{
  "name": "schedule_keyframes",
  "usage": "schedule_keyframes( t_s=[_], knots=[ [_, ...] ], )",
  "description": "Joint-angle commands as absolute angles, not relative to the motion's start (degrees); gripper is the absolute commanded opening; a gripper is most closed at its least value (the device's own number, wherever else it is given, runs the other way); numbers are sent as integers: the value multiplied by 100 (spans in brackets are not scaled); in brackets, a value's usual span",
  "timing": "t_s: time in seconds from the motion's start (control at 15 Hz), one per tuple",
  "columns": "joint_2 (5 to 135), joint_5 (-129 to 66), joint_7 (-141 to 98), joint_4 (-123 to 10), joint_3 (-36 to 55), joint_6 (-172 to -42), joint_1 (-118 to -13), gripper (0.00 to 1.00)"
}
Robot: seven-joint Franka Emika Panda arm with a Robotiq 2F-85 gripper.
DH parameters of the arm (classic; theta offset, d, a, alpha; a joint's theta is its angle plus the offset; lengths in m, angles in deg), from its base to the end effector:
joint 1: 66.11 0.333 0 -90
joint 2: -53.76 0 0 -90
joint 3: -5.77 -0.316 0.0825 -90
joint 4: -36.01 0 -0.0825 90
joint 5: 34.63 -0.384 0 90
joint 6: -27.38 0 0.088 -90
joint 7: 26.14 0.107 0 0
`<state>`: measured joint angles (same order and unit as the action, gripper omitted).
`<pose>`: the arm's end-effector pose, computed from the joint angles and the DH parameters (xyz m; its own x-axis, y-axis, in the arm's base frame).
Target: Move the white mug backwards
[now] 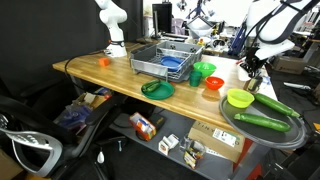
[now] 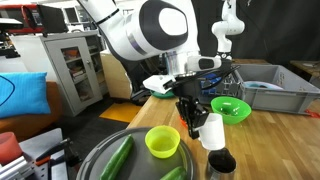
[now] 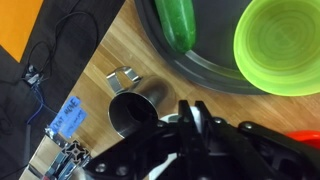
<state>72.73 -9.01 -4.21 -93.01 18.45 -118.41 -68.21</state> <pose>0.5210 -0.1340 0.2161 0.9687 -0.2474 0.0178 -0.2405 -0.9193 0.3116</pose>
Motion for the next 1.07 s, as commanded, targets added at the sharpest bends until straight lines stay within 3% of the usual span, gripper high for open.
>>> schedule_keyframes(
  t_s=[0.0,1.0],
  knots=[
    [7485,-1200,-129,-9187,1907,-12109,-6777,2],
    [8160,-1597,18,-8750,2072,-13105,-6168,2]
  ],
)
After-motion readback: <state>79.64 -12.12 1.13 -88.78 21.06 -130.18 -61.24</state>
